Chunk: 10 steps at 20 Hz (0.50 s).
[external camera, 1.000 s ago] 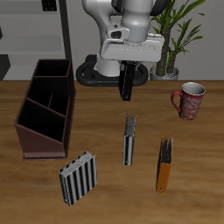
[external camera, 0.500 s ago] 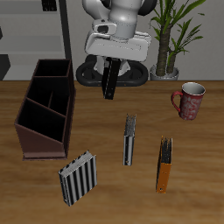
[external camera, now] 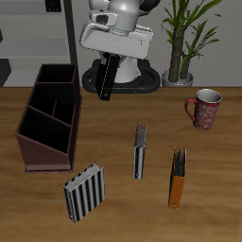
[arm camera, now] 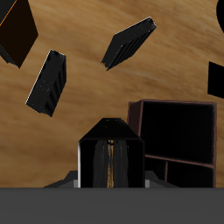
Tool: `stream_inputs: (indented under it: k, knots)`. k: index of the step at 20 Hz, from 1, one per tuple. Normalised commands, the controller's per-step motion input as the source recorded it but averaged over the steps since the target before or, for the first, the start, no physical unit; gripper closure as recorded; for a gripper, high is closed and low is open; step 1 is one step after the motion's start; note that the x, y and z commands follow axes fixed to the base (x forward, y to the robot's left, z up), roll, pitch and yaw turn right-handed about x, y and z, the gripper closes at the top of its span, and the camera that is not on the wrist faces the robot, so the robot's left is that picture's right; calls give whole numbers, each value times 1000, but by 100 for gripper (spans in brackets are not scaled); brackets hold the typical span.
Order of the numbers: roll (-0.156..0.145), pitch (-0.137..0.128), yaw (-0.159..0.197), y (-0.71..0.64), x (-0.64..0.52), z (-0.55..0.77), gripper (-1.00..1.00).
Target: Place the black book into the right desk caddy's left compartment
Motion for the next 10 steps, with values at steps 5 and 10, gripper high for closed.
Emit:
stream_inputs:
  k: [5,10]
  knots:
    - [-41,-34,0,-200,-4,262,100]
    - [-38,-11,-20,-219,25,162,100]
